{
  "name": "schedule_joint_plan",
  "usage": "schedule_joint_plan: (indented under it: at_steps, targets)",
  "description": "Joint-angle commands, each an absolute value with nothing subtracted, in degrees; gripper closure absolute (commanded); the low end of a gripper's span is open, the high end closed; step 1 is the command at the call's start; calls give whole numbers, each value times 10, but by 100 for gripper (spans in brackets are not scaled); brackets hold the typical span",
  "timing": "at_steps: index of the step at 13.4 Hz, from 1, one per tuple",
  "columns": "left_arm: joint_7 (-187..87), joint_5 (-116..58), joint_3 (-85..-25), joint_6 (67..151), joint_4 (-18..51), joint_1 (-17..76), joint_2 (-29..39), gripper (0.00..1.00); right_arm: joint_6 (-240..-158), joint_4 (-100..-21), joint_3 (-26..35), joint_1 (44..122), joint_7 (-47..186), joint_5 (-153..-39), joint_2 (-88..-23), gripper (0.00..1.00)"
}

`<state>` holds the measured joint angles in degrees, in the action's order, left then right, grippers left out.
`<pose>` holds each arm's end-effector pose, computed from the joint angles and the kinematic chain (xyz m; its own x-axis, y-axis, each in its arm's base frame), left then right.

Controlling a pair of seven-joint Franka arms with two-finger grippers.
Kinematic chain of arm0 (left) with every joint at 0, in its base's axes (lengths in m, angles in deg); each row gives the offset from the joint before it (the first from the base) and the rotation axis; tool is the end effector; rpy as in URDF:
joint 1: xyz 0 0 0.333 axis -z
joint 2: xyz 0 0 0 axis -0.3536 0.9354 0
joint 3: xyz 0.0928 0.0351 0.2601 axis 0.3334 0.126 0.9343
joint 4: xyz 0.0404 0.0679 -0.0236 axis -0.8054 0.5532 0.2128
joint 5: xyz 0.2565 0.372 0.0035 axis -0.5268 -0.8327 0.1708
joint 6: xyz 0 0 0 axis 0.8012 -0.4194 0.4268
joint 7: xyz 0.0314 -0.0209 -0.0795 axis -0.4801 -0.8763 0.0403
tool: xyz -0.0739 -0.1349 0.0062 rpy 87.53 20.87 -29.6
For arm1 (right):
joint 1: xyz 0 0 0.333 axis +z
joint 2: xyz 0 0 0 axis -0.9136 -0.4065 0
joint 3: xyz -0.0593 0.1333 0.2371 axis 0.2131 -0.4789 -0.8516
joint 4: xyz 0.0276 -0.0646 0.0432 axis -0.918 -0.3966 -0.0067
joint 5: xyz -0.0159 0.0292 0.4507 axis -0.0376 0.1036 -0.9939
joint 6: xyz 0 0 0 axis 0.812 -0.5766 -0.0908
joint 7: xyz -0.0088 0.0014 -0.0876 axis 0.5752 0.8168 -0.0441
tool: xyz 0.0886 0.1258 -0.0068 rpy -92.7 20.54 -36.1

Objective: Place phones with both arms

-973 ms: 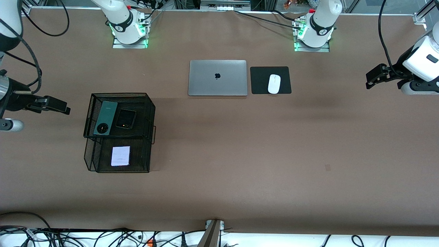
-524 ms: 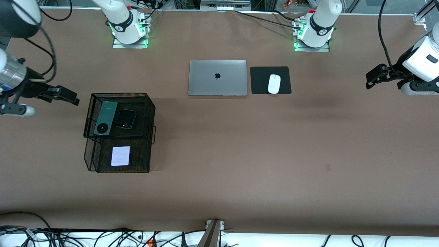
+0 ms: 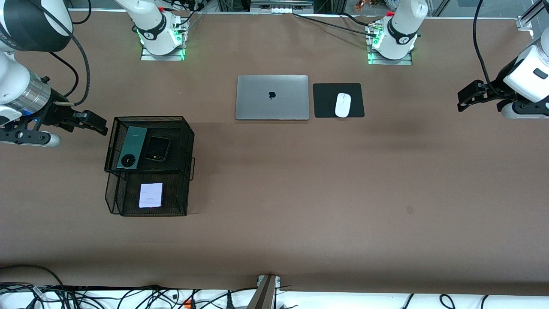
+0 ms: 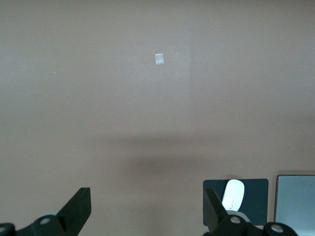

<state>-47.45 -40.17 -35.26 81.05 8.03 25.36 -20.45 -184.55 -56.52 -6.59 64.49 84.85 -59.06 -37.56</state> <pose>0.6124 -0.0294 0.5245 0.9994 0.0067 -0.0349 0.0054 -0.9993 -0.0379 0.6498 0.0480 0.4491 0.9947 -0.1030 0.0032 -0.1030 -0.9946 -0.0137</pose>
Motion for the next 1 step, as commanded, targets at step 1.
schedule_joint_plan:
  at_steps: [1]
  targets:
    - [-462, -399, -352, 810, 69, 253, -199, 0, -1851, -568, -78, 632, 855, -587, -370, 0]
